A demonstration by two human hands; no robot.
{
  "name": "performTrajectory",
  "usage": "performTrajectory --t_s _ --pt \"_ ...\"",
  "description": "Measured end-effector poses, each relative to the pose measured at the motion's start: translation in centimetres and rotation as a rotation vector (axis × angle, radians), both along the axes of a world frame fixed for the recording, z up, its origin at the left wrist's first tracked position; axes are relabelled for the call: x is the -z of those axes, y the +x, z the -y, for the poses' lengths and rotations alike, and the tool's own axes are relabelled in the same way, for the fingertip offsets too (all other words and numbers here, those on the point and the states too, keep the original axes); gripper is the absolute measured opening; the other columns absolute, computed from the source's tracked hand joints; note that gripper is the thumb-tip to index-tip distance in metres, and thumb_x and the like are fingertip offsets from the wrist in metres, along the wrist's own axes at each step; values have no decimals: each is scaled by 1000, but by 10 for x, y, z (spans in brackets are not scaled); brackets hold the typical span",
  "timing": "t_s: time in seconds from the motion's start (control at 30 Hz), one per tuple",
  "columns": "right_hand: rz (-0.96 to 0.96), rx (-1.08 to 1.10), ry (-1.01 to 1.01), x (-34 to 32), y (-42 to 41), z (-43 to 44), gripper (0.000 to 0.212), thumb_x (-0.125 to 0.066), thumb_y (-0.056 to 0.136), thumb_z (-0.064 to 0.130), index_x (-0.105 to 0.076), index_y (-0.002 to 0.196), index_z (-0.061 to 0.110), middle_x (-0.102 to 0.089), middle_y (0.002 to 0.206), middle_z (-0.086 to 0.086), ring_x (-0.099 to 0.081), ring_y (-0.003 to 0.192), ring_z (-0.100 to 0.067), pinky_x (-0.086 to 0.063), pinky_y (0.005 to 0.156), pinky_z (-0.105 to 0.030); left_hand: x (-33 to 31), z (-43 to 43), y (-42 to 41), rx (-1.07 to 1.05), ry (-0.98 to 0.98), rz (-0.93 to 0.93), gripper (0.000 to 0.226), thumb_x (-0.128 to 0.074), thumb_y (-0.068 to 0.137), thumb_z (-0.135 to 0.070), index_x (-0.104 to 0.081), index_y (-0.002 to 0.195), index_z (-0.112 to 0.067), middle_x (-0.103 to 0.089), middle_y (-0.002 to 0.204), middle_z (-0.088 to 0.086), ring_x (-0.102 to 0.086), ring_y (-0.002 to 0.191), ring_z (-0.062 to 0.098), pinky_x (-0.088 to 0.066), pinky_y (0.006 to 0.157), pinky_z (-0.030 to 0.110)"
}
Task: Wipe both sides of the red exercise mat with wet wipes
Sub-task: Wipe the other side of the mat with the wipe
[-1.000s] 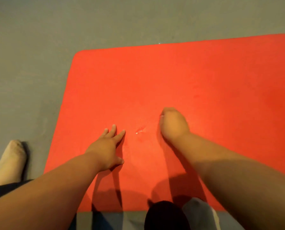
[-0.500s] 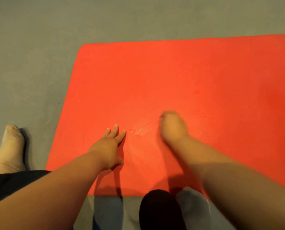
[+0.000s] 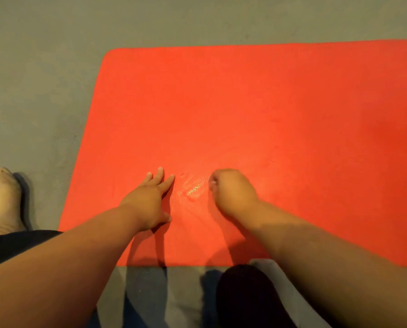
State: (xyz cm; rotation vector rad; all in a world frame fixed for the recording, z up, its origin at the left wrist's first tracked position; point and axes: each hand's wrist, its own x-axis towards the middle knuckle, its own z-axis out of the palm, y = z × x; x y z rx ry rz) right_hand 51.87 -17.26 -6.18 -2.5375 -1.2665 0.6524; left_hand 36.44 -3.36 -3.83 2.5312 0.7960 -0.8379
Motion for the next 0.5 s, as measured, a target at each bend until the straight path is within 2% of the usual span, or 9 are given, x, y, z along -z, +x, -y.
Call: performTrajectory --t_s 0.07,0.1,0.13,0.23,0.3,0.37,0.4,0.5 --pt "-62 -381 -7 -1 -40 -5 22 -46 91 11 -64 104 11 -63 107 -12 -59 100 -31 -48 82 -34 0 -1 -2 3 -7 13 112 -77 76 -40 3 153 -26 14 160 2 3 148 25 -14 117 33" --pt "-44 -390 -13 -1 -30 -2 24 -46 90 10 -64 105 11 -64 109 -12 -60 102 -30 -48 85 -35 0 0 -4 6 -11 17 111 -76 76 -40 3 153 -27 14 160 1 3 148 24 -15 117 33" --pt "-7 -267 -42 -3 -6 3 24 -47 89 11 -66 105 11 -65 110 -13 -61 102 -30 -49 85 -35 0 0 -6 13 -13 18 111 -76 76 -40 2 153 -27 14 160 0 3 148 23 -15 116 32" --pt "118 280 -142 -12 89 42 19 -54 88 13 -69 97 6 -68 103 -21 -63 98 -36 -49 82 -37 -3 3 -20 54 -22 7 110 -76 76 -38 1 153 -26 14 160 -1 2 148 20 -17 116 31" --pt "163 435 -175 -16 108 59 20 -55 89 13 -69 95 1 -67 101 -26 -63 98 -39 -49 82 -39 -4 6 -33 73 -34 -6 109 -75 76 -36 2 153 -26 15 160 -1 2 148 18 -19 117 31" --pt "167 309 -94 -14 66 42 21 -52 89 12 -68 97 1 -67 102 -23 -63 97 -37 -48 81 -37 -3 11 -44 71 -42 -5 108 -74 78 -33 2 153 -25 16 160 -2 3 148 17 -19 118 31" --pt "106 218 -61 -10 34 28 21 -50 89 13 -67 98 4 -67 103 -20 -62 98 -35 -47 80 -36 -3 14 -48 64 -40 1 106 -73 79 -32 2 153 -25 16 160 -2 3 148 17 -19 118 32" --pt "-88 -273 -26 -5 -70 1 21 -46 91 11 -63 103 9 -63 107 -14 -59 99 -32 -45 80 -34 -3 19 -55 48 -30 21 102 -71 82 -31 1 153 -23 15 160 -1 2 148 18 -16 118 30"
